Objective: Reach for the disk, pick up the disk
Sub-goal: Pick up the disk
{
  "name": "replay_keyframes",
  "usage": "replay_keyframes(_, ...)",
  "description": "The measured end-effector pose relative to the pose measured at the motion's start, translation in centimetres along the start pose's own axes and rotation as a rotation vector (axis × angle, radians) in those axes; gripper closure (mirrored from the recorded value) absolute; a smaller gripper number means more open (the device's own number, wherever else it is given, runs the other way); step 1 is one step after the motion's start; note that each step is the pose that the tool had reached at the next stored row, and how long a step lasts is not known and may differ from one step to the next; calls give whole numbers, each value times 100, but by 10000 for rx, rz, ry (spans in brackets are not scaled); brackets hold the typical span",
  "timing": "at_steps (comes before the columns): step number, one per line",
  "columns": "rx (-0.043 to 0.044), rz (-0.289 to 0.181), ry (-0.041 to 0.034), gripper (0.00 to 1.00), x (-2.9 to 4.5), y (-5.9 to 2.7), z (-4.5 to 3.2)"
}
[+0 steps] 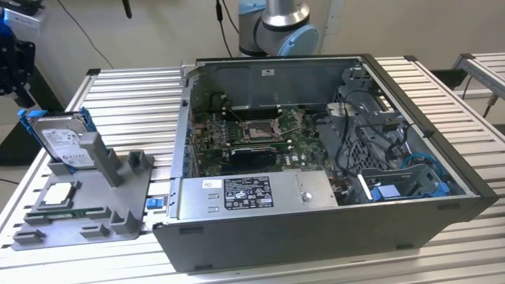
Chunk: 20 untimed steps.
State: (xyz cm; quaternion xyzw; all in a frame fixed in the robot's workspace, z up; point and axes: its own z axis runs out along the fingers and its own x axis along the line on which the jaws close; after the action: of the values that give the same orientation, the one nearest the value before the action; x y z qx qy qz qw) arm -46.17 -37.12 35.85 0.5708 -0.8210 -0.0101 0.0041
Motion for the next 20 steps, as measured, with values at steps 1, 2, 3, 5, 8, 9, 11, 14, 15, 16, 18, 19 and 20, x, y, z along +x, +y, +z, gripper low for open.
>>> replay_keyframes(1,12,-181,-1,100,0,0,0)
replay_keyframes(2,27,-366,-3,100,0,0,0)
replay_keyframes(3,41,-551,-5,100,0,0,0)
replay_keyframes(5,64,-911,-6,100,0,0,1)
replay_keyframes(8,87,-1457,-6,100,0,0,1)
replay_keyframes(9,92,-1636,-4,100,0,0,1)
replay_keyframes(11,104,-2002,-2,100,0,0,2)
replay_keyframes(14,118,-2528,1,100,0,0,3)
replay_keyframes(15,118,-2631,3,100,0,0,3)
replay_keyframes(16,118,-2662,3,100,0,0,2)
replay_keyframes(18,118,-2666,3,100,0,0,3)
replay_keyframes(19,118,-2668,3,100,0,0,3)
replay_keyframes(20,119,-2670,3,100,0,0,3)
